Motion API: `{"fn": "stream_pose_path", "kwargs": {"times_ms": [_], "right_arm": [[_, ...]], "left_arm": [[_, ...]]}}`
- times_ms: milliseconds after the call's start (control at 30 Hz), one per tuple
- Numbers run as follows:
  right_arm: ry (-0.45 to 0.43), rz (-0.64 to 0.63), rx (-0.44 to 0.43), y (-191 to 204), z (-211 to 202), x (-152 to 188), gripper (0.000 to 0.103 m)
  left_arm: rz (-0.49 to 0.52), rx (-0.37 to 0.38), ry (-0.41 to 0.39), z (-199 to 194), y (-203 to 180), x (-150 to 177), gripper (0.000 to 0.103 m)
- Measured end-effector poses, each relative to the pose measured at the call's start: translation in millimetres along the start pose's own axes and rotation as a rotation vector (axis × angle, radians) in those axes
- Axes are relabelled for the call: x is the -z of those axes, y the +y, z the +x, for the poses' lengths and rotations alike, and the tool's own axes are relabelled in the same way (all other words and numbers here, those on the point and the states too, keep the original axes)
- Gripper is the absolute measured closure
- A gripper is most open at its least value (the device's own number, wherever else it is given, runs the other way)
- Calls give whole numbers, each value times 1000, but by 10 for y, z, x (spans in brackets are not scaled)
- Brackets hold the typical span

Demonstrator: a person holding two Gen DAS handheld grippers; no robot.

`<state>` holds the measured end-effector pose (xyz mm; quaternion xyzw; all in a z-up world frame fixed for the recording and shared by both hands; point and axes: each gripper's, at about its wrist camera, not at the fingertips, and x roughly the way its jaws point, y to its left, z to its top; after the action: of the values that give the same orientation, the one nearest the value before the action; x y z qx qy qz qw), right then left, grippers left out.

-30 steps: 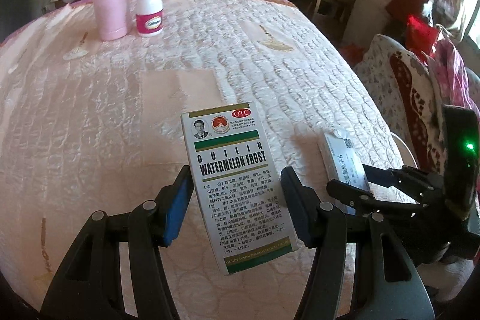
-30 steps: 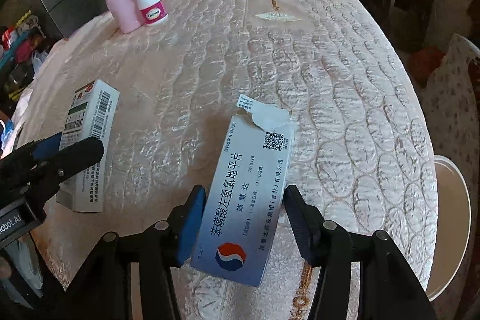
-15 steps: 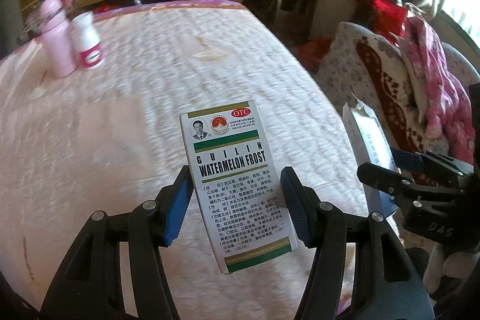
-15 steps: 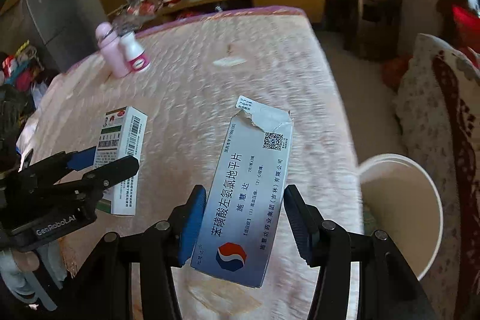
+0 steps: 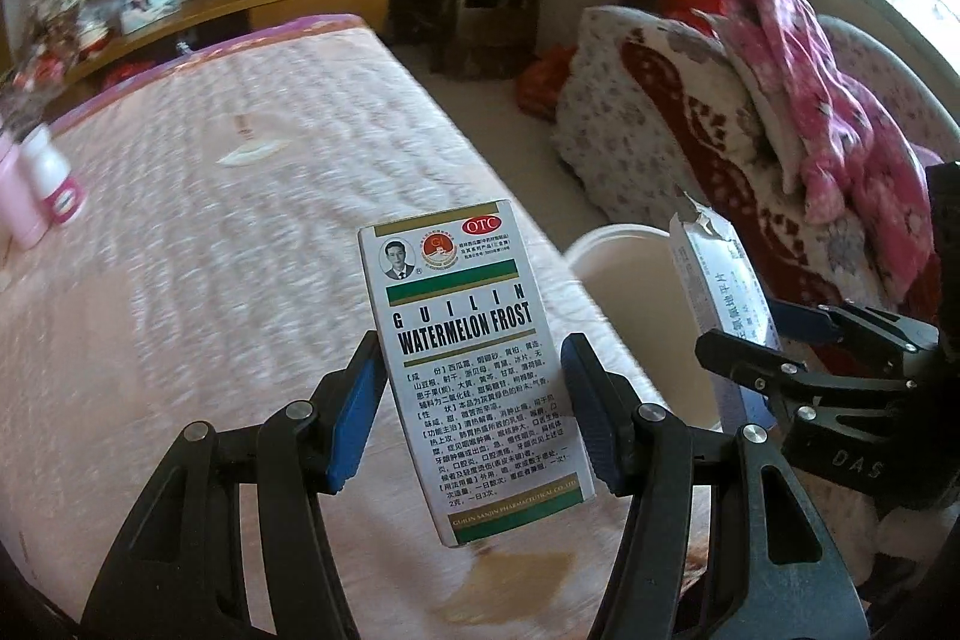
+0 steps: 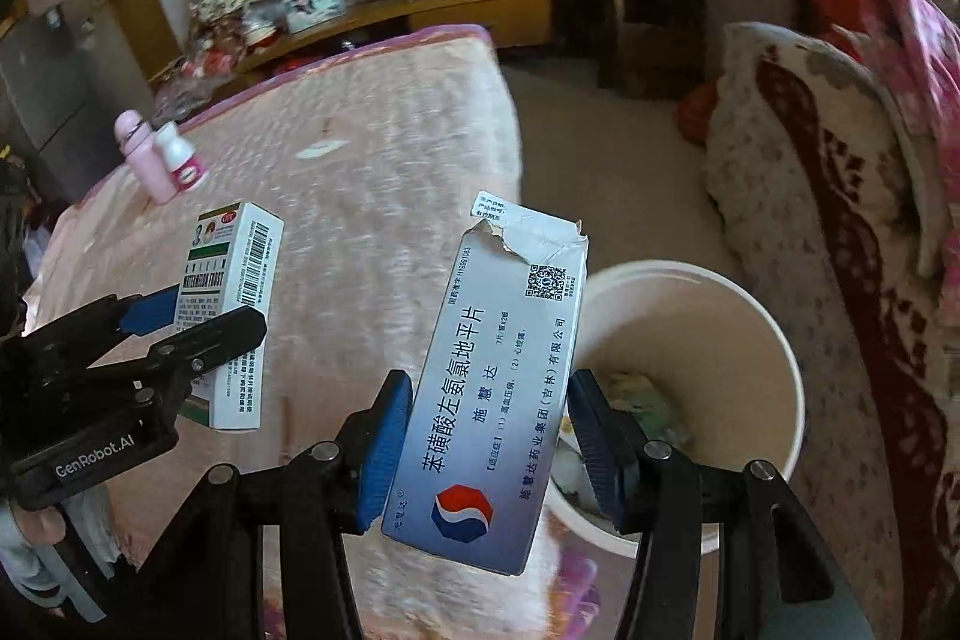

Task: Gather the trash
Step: 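Carry both boxes over the white bucket and open both tools to drop them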

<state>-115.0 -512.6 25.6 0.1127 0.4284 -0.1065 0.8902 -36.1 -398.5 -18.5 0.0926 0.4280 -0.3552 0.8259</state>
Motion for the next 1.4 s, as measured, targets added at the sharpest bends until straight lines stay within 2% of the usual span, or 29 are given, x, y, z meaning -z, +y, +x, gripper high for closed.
{"fn": "stream_pose_path", "kwargs": {"times_ms": [333,633,1100,1400], "right_arm": [[16,100,42,-570,45,167,51],[37,155,69,-857,193,261,51],[56,177,112,-996,315,313,51],[54,224,121,-1065,332,322,48]], "left_arm": [[62,36,37,322,-488,-117,45],[65,69,65,559,-719,-135,45],[57,131,53,675,-802,-149,44],[40,197,47,657,-759,-159,41]]}}
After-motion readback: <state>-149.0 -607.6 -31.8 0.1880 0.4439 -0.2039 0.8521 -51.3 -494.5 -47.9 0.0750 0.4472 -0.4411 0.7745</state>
